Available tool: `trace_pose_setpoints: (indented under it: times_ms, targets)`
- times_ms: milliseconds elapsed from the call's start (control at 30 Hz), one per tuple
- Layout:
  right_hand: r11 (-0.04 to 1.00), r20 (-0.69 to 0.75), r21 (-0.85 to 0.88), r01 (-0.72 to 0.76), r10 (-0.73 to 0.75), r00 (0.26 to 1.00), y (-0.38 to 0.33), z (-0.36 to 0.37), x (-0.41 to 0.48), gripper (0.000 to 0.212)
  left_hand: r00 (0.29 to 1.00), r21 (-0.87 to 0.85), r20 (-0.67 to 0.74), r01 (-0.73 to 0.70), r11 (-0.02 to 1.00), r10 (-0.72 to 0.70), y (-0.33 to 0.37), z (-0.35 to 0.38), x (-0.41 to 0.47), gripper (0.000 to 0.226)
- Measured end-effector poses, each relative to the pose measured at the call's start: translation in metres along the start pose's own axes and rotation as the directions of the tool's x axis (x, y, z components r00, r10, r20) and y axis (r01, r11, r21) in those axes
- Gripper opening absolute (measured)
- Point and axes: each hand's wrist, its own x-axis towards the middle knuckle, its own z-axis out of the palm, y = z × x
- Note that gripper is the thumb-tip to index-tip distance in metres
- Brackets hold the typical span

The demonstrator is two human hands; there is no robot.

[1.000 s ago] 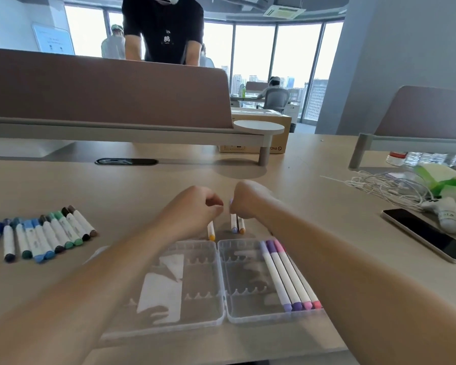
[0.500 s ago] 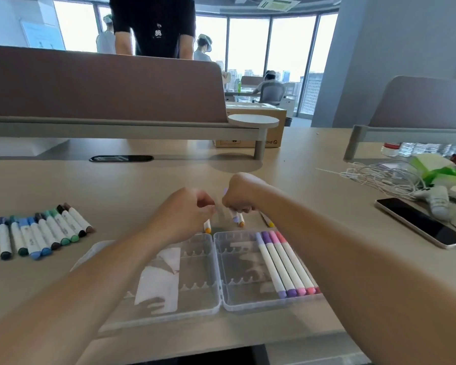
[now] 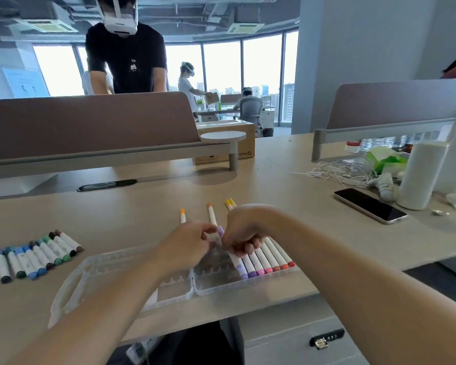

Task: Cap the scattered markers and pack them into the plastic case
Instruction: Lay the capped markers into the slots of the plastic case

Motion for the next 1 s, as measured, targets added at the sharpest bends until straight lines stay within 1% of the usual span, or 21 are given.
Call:
trace_pose_setpoints:
  times_ms: [100,233,333,400,467,633,767,1000]
  targets:
    - [1.000,0.026,-0.003,-0.008,0.008,1.000,0.001,0.001,0.000,0.036,0.999,-0.023,0.023,-0.022,0.999,0.022,0.003,0.007,-0.004,0.020]
    - [1.000,-0.071,-0.007,-0.014,0.014,0.997,0.006,0.003,-0.001,0.046,0.994,-0.034,0.058,-0.096,0.995,0.097,0.003,0.010,-0.011,0.018]
    - [0.999,-0.078,0.033,0.019,-0.017,0.997,0.009,0.005,-0.002,0.039,0.977,-0.075,0.129,-0.159,0.984,0.168,0.003,0.011,-0.014,0.026]
    - [0.999,-0.064,0.043,0.014,-0.011,0.998,0.010,0.006,-0.002,0.038,0.975,-0.068,0.151,-0.152,0.986,0.161,0.002,0.011,-0.015,0.032]
    - [0.999,-0.061,0.047,-0.010,0.013,0.998,0.010,0.006,0.000,0.039,0.979,-0.051,0.143,-0.141,0.989,0.147,-0.001,0.012,-0.012,0.037]
    - [0.999,-0.077,0.004,-0.039,0.039,0.996,0.007,0.006,0.000,0.044,0.985,-0.047,0.133,-0.108,0.993,0.113,-0.005,0.016,-0.007,0.035]
    - [0.998,-0.048,-0.006,-0.059,0.059,0.997,0.006,0.004,0.002,0.045,0.984,-0.006,0.133,-0.116,0.993,0.116,-0.003,0.016,-0.006,0.033]
    - [0.996,-0.024,-0.059,-0.066,0.065,0.998,0.001,0.004,0.003,0.042,0.977,0.011,0.140,-0.164,0.986,0.161,-0.004,0.014,-0.006,0.026]
